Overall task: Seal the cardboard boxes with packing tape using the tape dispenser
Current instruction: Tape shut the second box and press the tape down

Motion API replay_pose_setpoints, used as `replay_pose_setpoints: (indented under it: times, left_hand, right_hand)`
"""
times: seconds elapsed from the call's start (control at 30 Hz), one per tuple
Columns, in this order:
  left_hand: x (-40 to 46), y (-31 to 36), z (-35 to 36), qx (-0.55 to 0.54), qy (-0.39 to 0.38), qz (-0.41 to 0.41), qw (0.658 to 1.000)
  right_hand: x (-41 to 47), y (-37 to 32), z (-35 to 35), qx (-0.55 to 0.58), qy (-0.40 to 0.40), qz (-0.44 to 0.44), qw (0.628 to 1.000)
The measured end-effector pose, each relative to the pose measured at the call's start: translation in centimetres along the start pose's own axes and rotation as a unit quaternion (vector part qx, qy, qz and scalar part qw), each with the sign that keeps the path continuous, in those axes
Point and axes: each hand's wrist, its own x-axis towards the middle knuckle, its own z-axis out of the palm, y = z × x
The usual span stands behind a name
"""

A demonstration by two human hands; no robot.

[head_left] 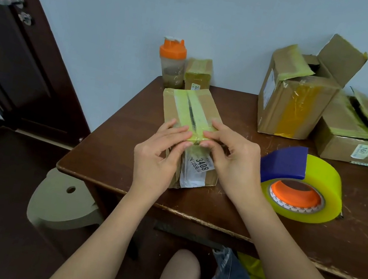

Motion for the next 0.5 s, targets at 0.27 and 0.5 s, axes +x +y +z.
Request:
replay_pose_setpoints:
  times: [0.27, 0.5]
  left_hand:
    - [0.1, 0.4, -1.2, 0.006, -0.076, -0.023, 0.997]
    - [1.7, 0.3, -5.2, -0.066, -0.287, -0.103, 0.950]
  right_hand:
    - [0.2, -0.4, -1.6, 0.021, -0.057, 0.025, 0.998]
    - [1.8, -1.1, -5.3, 0.124, -0.300, 0.145, 0.935]
